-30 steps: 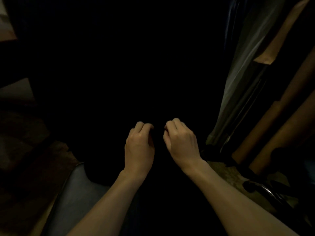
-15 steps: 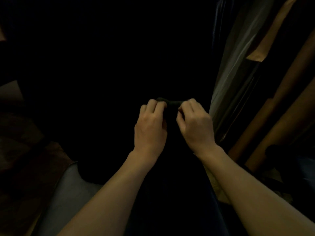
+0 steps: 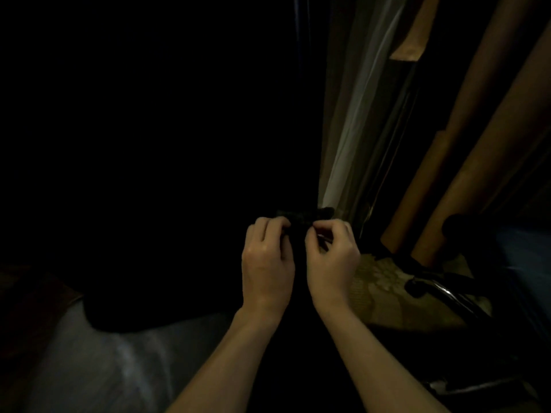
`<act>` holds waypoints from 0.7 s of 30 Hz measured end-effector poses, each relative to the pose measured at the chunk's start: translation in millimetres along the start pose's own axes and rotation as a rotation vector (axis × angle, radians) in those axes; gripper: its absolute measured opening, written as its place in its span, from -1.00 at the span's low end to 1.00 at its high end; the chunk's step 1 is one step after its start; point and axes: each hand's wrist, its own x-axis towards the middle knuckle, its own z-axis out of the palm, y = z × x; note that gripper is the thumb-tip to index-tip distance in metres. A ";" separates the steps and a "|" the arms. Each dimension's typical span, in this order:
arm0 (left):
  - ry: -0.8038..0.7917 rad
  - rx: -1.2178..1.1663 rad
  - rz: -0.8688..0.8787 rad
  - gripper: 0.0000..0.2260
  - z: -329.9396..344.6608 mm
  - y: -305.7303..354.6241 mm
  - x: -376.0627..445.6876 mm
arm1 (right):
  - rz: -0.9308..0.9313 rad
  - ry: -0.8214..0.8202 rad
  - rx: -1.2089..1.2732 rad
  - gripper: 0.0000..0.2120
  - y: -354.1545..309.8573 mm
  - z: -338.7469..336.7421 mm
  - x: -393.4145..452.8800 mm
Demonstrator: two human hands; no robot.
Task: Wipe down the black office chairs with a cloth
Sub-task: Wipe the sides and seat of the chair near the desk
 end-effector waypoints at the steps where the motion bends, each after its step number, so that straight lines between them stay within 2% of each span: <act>1: 0.024 -0.021 -0.009 -0.76 0.7 3.6 1.0 | 0.035 0.015 0.042 -0.91 -2.2 -1.1 1.4; 4: 0.070 -0.102 -0.135 -0.54 0.7 11.4 1.0 | 0.156 -0.004 0.203 -0.75 -10.2 -3.3 -0.2; 6: 0.082 -0.104 -0.180 -0.44 2.9 12.1 -1.8 | 0.313 -0.071 0.447 -0.58 -13.3 -2.4 -2.2; 7: 0.086 -0.083 -0.174 -0.46 4.1 10.5 -3.5 | 0.390 -0.104 0.548 -0.55 -12.8 -0.8 -2.5; 9: 0.103 -0.038 -0.153 -0.61 5.7 5.4 -5.2 | 0.448 -0.164 0.578 -0.62 -8.1 3.5 -1.5; 12: 0.101 -0.070 -0.258 -0.76 4.5 0.6 -3.7 | 0.402 -0.207 0.488 -0.74 -2.5 6.7 -0.9; 15: 0.035 -0.086 -0.436 -0.74 2.7 4.5 -5.2 | 0.352 -0.224 0.465 -0.77 -1.3 4.0 3.2; 18: -0.034 -0.377 -0.688 -0.78 6.0 1.4 -5.8 | 0.276 -0.286 0.419 -0.81 -3.2 1.2 7.8; 21: -0.050 -0.536 -0.793 -0.83 8.4 -4.9 -4.9 | 0.235 -0.317 0.389 -0.83 -3.8 -4.1 11.4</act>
